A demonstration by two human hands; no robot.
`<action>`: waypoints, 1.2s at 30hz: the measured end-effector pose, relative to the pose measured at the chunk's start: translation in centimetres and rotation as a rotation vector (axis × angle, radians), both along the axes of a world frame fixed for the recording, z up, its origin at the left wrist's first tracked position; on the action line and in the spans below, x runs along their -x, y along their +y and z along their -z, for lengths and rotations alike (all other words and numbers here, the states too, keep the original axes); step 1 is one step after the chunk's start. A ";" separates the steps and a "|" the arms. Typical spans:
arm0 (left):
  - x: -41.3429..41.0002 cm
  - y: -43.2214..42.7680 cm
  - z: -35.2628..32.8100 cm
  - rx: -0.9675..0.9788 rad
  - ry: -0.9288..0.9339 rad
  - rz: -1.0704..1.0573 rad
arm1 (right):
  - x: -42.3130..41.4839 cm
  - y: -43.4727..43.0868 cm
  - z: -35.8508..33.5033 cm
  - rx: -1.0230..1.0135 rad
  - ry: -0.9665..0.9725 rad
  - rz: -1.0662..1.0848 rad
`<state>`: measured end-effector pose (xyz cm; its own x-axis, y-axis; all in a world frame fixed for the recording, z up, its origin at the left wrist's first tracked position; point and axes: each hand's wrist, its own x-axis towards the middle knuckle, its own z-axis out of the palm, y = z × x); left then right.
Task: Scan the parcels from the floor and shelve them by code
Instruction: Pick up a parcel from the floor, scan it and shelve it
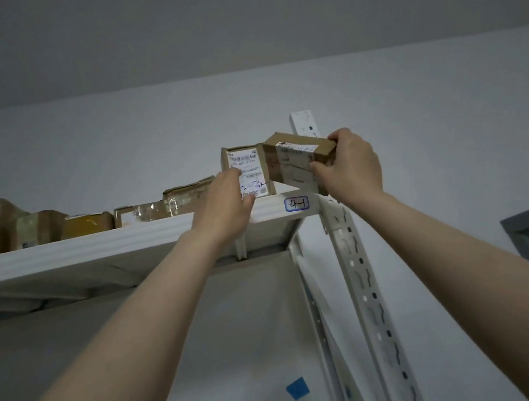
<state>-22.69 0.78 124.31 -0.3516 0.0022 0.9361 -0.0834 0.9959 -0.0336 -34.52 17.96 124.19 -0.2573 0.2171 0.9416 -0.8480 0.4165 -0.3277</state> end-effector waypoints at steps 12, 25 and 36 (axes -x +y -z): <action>7.1 -1.2 0.6 0.040 -0.028 -0.139 | 3.6 -4.4 -3.5 0.133 -0.060 0.016; 8.1 -2.9 0.3 0.207 0.035 -0.296 | 4.7 -8.7 -5.5 -0.001 -0.127 0.097; 7.9 -3.8 0.6 0.285 0.069 -0.287 | 4.8 -8.9 -4.2 -0.139 -0.181 0.104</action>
